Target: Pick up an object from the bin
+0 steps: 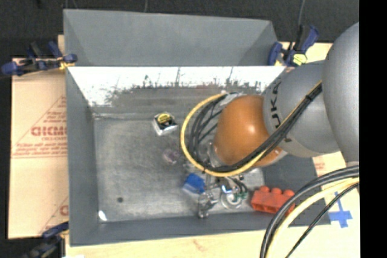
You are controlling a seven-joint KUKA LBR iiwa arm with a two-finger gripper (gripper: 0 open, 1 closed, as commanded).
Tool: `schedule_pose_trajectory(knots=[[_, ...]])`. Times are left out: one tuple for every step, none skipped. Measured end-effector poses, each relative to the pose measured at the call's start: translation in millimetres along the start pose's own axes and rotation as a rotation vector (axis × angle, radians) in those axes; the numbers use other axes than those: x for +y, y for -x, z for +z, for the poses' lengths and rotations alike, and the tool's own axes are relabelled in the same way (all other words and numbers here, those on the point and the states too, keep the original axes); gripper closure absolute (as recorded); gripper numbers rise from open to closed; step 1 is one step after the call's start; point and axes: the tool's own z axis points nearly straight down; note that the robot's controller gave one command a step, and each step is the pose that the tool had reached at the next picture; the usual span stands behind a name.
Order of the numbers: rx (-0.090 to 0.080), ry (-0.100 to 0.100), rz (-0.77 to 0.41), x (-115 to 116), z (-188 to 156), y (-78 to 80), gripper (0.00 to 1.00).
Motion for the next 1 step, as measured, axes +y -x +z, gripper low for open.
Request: schedule_pose_trajectory(knots=[[-0.003, 0.0, 0.003, -1.2, -2.4, 2.1, 1.0]])
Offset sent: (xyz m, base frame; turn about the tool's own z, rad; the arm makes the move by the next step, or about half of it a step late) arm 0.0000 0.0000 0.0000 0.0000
